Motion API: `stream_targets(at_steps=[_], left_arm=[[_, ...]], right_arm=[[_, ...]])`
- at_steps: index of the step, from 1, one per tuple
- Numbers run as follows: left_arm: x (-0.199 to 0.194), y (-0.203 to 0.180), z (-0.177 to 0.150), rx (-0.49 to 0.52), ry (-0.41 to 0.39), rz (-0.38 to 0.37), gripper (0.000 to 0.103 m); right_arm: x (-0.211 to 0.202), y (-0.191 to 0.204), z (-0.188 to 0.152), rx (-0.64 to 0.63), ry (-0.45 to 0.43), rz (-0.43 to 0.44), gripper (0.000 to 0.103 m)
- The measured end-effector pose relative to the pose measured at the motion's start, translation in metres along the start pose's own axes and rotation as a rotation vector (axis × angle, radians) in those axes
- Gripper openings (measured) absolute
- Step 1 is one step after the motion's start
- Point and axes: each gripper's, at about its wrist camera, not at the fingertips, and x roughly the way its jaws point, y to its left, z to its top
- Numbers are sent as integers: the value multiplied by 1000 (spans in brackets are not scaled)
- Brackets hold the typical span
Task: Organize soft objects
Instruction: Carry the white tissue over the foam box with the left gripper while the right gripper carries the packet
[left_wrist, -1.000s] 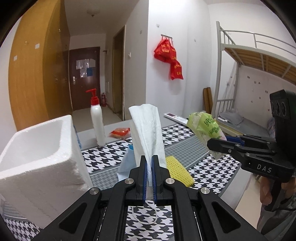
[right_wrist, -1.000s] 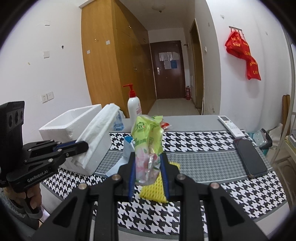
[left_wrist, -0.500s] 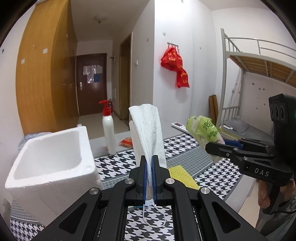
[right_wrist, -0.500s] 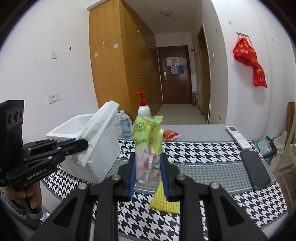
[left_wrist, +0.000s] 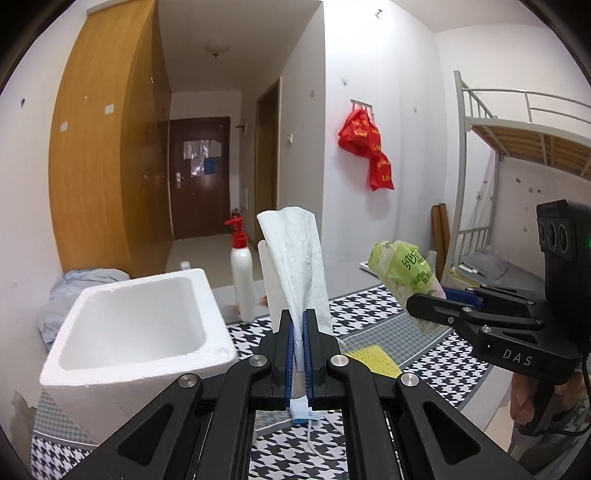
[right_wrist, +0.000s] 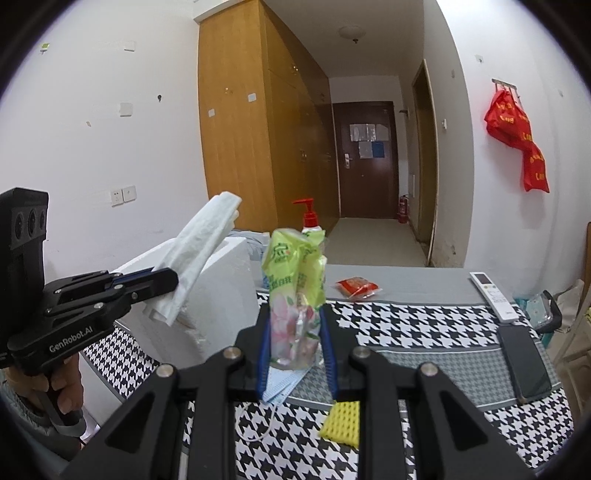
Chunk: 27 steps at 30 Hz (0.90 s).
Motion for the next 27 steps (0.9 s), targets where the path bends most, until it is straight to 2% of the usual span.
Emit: stream_targets(at_steps=[9,27], left_arm=[[-14,15,4,-11,-42,59,5],[-32,37,5,-44,-51,157,5]], right_arm=[[4,9,8,-23,-18,41,28],[17,35,20,-77,-16,122,28]])
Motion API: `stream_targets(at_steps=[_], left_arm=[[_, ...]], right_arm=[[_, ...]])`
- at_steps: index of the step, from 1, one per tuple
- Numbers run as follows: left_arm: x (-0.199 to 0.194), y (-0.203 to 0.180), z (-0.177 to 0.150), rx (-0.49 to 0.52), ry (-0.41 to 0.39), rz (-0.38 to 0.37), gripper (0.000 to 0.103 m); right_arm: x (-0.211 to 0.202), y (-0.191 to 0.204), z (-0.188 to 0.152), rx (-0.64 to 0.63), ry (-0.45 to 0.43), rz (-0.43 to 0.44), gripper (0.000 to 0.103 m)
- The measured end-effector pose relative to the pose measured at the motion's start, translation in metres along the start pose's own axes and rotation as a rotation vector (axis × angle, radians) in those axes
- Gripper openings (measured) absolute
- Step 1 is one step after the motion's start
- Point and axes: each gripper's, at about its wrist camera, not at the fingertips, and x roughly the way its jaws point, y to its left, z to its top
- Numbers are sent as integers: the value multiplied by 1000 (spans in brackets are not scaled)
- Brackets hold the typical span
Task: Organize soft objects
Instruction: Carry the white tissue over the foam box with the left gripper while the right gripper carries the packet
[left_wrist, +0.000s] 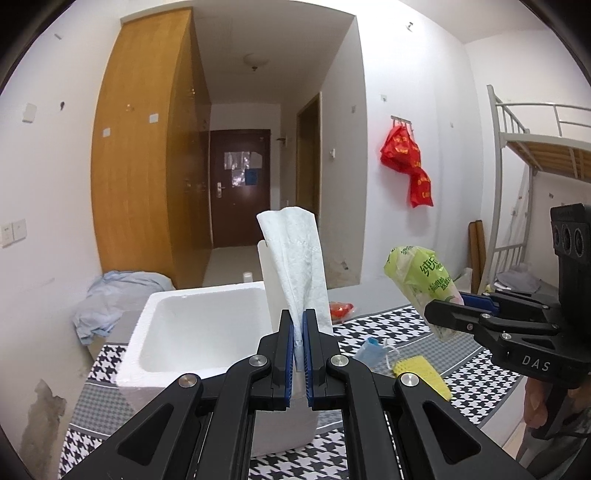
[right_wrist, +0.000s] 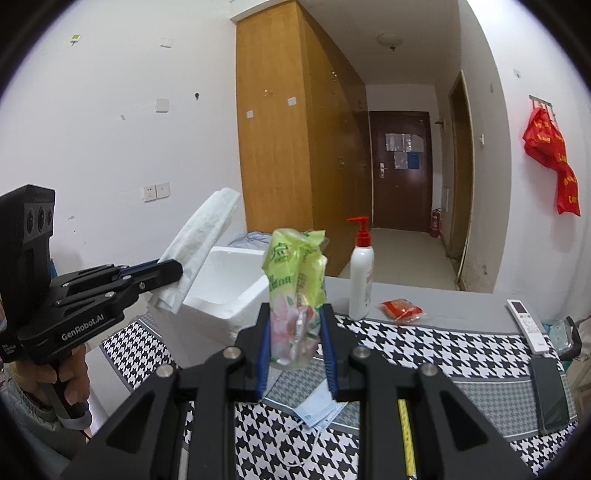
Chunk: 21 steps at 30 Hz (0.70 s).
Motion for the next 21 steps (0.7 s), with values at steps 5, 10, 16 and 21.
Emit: stream_targets(at_steps=[5,10,16,21], left_arm=[[-4,9,0,-11,-8,37,5],[-10,16,0,-22,-10,65,5],[-14,28,-2,-36,-6,93,5],[-13,34,-2,-40,6,107,5]], right_arm=[[5,8,5,-13,-1,26,28],[12,17,8,-26,-2,49,28],[20,28,10,-43,4,86,28],[26,37,13,-60,12,102,28]])
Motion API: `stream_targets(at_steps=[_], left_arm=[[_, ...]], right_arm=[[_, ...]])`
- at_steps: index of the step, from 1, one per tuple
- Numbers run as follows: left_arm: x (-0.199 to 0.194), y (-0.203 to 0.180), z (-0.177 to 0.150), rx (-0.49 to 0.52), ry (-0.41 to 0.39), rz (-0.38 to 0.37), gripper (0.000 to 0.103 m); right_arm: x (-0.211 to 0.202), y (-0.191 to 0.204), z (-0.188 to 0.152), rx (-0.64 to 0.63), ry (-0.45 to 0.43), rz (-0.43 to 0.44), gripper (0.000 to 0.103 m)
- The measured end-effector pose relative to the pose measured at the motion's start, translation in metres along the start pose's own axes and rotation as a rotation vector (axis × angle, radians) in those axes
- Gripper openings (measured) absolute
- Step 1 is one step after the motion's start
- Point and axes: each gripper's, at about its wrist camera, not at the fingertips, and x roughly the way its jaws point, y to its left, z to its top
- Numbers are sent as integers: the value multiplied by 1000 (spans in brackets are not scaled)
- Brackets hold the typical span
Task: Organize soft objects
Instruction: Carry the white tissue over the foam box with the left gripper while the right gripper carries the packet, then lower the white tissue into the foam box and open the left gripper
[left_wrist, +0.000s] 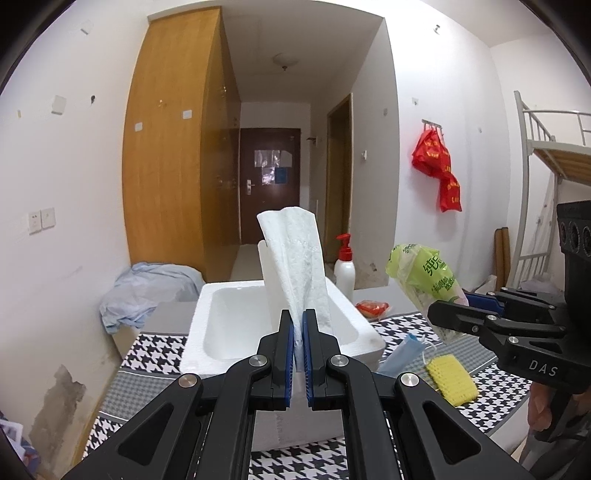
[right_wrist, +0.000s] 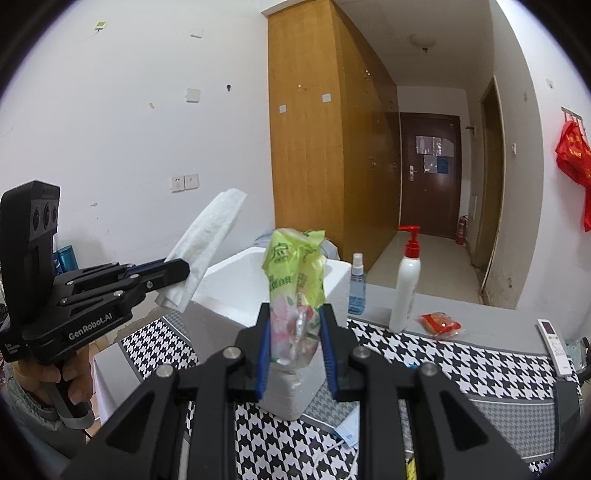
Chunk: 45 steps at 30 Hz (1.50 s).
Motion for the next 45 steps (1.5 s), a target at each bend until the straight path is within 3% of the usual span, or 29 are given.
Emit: stream_targets(at_steps=[21,40,41,43,45], left_arm=[[31,21,12,-15,24,-7,5],[69,23,13,-25,98,-23,6],[69,21,13,-22,95,-23,8],[69,21,13,-17,95,-22,25],[68,23,13,-28,91,-25,67]], right_arm=[[8,6,7,1,-5,-21,28],[15,-6,7,34,8,-62,28],[15,-7,7,34,10,-66,28],[16,-8,8,37,10,-69,28],[16,-8,8,40,9,-71,28]])
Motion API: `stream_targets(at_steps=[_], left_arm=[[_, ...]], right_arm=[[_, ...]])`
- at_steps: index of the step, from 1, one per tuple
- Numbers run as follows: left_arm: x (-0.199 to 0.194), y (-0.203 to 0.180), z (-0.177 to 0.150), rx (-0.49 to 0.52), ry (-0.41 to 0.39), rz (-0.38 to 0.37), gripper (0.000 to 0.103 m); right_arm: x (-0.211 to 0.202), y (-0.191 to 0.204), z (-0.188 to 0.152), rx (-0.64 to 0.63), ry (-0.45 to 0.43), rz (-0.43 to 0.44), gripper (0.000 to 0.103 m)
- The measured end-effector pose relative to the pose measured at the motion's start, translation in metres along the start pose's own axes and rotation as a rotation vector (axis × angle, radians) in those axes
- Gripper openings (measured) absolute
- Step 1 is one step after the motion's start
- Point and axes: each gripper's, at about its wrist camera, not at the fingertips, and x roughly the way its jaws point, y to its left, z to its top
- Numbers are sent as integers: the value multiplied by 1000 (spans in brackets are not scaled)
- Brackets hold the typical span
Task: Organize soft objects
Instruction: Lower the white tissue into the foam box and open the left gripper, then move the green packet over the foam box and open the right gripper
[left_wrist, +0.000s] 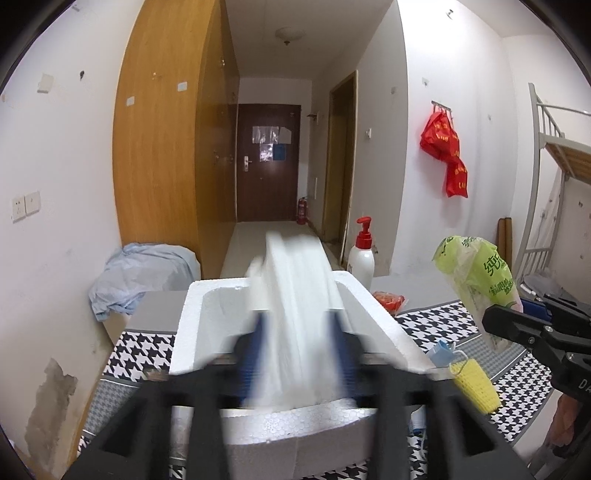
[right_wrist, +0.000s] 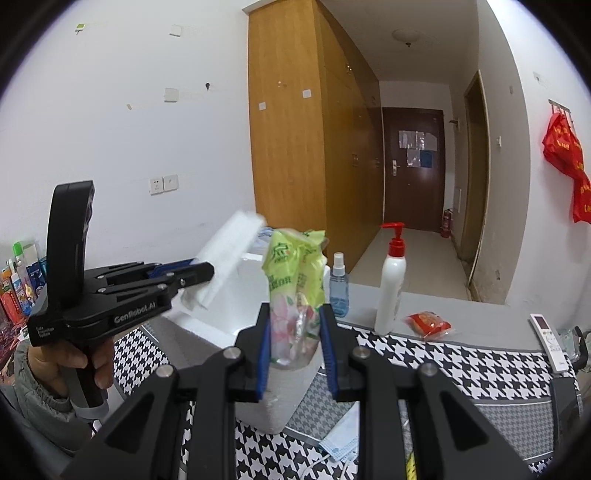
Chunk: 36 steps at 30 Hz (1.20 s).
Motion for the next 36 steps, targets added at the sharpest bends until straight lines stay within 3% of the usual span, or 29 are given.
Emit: stream_targets(at_steps=[4,6,8,15,36], left_arm=[[-7,5,-2,-24,-25,19,77],[-11,7,-2,-30,-45,25,94],[-16,9,-3,-33,-68,39,100],[-28,10,-6,-5,-88,60,102],[-58,49,-16,-59,-111,135,102]], right_arm=[[2,2,1,0,6,-9,28],[4,2,1,0,10,-9,28],[5,4,2,-2,12,-8,28],[11,8,2,-1,20,-5,28],[34,38,11,-39,37,41,28]])
